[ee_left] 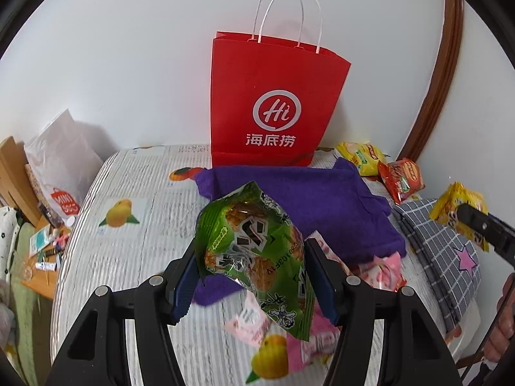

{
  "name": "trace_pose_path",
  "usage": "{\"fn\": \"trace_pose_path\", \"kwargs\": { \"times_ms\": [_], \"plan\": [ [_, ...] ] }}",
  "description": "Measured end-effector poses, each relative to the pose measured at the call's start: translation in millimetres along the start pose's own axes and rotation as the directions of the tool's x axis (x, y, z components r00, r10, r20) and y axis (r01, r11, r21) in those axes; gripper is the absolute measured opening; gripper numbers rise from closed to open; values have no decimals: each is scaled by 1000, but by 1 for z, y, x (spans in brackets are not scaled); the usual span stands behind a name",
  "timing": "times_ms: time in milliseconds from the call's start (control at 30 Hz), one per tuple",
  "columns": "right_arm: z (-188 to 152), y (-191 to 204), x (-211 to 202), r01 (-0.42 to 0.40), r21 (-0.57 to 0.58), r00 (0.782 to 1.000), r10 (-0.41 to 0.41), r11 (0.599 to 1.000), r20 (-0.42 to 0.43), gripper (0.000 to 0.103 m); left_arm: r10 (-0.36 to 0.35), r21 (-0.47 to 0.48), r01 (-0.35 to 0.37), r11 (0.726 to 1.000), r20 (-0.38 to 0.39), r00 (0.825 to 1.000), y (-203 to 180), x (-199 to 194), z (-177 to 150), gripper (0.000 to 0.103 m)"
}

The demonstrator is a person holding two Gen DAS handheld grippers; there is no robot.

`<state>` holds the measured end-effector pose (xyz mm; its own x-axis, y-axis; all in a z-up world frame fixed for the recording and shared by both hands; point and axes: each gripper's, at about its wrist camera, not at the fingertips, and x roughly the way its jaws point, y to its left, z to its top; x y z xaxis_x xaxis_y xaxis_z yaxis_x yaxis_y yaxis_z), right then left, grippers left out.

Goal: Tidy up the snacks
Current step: 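Carry both held packets over the purple towel toward the red bag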

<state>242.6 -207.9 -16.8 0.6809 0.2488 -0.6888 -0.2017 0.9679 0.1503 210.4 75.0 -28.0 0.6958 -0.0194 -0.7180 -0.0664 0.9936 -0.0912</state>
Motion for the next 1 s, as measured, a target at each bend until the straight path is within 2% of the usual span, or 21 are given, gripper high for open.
{"fn": "trace_pose_path", "kwargs": {
  "times_ms": [133,300,733,900,1000],
  "plan": [
    [22,1,26,-20,7,999,21,1000,-36,56,18,17,-18,1000,-2,1000,1,16,14,60],
    [43,5,48,-63,3,998,63,998,-26,56,41,17,-41,999,-12,999,4,40,30,60],
    [88,7,117,-58,7,997,59,998,-55,56,47,16,-47,999,-19,999,-2,94,67,60],
    [90,2,138,-86,41,995,88,995,-56,56,31,31,-30,999,-12,999,-10,107,72,60],
    [87,-1,157,-82,51,992,86,995,-96,56,28,43,-27,999,-21,999,-14,120,73,60]
  ]
}}
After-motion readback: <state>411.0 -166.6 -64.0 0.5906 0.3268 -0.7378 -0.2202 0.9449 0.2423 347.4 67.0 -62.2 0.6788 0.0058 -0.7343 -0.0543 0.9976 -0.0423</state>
